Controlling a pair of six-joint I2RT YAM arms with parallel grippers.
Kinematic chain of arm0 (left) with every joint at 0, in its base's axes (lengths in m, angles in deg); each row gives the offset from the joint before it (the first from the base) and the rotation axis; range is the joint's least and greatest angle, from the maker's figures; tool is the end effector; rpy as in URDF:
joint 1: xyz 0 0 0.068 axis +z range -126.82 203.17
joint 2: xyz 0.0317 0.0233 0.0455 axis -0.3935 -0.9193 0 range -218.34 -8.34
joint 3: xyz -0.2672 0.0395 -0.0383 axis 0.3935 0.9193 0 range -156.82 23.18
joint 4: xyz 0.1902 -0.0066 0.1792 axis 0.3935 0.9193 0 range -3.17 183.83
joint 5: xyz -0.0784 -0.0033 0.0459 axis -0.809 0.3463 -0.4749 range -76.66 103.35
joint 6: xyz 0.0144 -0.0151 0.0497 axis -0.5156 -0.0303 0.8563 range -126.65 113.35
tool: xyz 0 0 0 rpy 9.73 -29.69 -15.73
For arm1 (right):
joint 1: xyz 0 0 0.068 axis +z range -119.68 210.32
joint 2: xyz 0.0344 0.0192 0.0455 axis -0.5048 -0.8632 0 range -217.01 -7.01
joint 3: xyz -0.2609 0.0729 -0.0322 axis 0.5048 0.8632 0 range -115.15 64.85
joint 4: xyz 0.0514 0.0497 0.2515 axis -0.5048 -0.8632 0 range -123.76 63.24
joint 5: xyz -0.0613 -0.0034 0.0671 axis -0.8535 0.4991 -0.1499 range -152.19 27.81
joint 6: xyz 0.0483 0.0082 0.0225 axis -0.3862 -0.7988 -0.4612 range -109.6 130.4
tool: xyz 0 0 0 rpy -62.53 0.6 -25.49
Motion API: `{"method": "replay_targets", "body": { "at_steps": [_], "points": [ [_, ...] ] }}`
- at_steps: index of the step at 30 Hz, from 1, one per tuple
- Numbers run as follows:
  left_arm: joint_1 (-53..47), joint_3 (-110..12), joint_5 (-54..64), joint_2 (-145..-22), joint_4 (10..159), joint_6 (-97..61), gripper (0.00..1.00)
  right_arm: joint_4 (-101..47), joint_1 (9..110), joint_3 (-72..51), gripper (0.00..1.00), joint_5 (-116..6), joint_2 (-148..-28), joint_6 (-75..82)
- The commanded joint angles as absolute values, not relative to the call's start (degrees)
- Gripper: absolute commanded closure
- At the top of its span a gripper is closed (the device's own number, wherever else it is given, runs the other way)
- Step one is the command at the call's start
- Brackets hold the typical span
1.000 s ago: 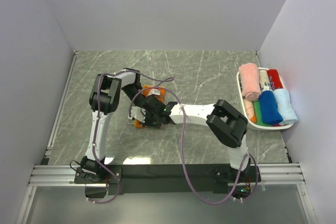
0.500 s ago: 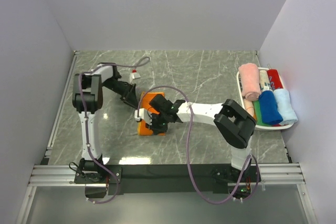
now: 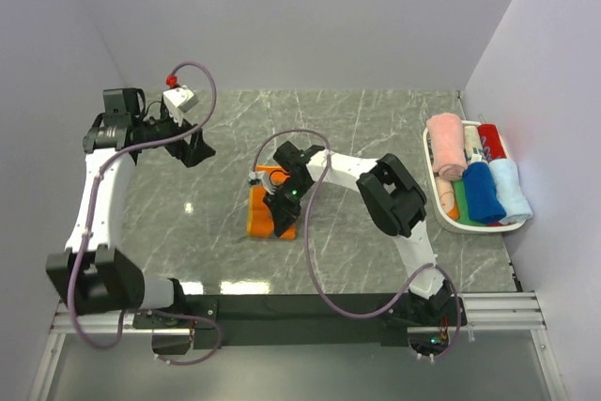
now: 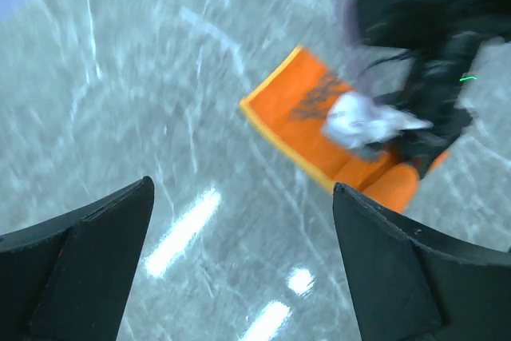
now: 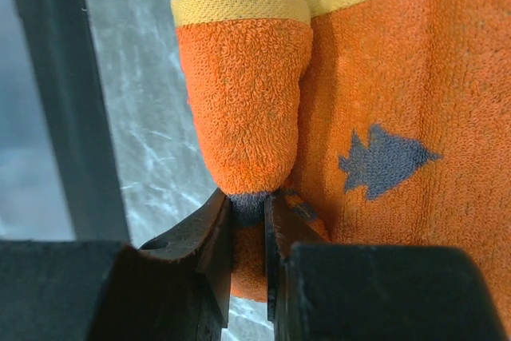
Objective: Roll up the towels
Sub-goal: Roll the towel
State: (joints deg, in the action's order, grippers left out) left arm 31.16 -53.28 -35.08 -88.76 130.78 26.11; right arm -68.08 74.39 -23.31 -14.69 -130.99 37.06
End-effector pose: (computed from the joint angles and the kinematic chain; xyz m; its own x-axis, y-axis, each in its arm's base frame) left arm 0.2909 0.0139 0.3443 -0.3992 0.3065 -0.8641 0.7377 0.6671 -0.1042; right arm 0.2857 0.3133 0.1421 -0.3623 -0.7726 -0.5214 -0.8396 0.0275 0.5425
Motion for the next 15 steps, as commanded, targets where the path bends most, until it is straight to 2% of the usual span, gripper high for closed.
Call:
{"method": "replay_targets", "body": {
  "at_steps": [1,4,6,8,12,15],
  "points": [
    [29.51,-53.52,-33.2,-88.75,132.34,26.5,0.01,-76.23,73.48,-26.72,1.0,-14.74,-135.76,36.68],
    [27.4,-57.23,-35.97,-92.44,149.37,45.85,0.0,-79.48,73.21,-30.58,1.0,-14.03,-139.8,35.54],
    [25.47,-54.35,-34.83,-92.19,152.31,48.53,0.01,-82.2,73.03,-34.09,1.0,-13.59,-143.3,34.49],
    [23.54,-46.72,-29.59,-87.91,147.26,48.81,0.05,-84.06,72.69,-36.39,1.0,-13.33,-145.25,33.96],
    [10.74,-31.86,-20.77,-76.91,133.9,47.76,0.12,-87.22,71.72,-40.0,1.0,-10.7,-149.91,32.73],
    [2.73,-24.47,-17.86,-72.68,128.69,48.72,0.23,-88.98,71.36,-41.41,1.0,-8.85,-151.32,32.37]
  ]
}}
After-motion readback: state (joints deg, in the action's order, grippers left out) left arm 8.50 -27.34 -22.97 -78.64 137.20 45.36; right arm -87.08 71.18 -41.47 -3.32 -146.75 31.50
